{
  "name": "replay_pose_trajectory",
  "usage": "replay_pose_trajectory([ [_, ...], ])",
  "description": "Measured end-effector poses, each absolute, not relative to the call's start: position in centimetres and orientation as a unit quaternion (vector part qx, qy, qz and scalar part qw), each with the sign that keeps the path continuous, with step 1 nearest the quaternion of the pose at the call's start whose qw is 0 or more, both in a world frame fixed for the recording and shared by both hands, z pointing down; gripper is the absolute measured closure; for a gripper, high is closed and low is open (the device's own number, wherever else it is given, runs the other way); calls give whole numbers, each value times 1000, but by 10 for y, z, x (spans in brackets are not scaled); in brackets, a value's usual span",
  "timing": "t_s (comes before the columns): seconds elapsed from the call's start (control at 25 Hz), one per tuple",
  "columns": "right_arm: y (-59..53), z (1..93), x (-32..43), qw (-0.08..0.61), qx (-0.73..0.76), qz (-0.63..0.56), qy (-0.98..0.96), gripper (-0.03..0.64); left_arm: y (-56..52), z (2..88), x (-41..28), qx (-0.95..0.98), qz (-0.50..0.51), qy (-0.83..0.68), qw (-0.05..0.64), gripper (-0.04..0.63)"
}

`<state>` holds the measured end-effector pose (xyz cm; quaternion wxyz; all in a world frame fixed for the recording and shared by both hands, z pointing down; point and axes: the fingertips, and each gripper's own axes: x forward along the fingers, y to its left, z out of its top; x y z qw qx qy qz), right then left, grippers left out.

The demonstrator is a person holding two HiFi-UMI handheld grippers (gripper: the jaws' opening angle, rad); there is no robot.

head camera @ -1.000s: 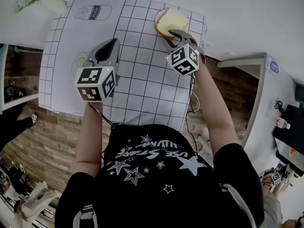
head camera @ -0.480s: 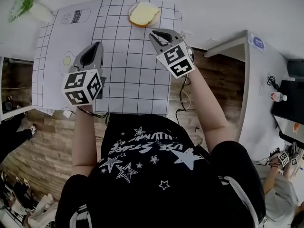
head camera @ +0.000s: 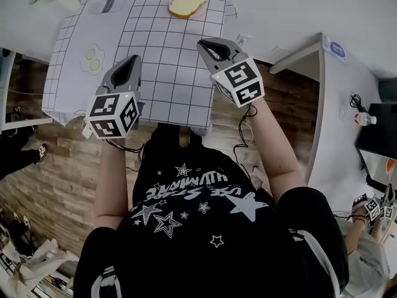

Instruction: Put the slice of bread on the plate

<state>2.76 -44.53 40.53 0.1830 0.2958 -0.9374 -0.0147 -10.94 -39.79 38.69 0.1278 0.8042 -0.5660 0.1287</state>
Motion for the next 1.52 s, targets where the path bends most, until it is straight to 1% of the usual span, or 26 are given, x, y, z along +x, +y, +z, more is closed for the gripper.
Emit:
replay_pose_trajectory([
  [0.44,-371,400,6,162,286,1,-945,598,-319,385,-118,807,115,-564,129,588],
  [0.68,-297,401,-17,166,298,12,-940,598,-242,389,-136,819,112,-546,136,588],
  [0.96,-205,392,-36,164,322,13,-932,598,-160,385,-156,833,108,-527,128,588],
  [1.28,-123,386,-30,174,352,13,-920,598,-95,384,-152,853,91,-498,128,588],
  [1.52,-90,371,-11,166,372,4,-914,598,-60,376,-131,863,87,-483,119,588],
])
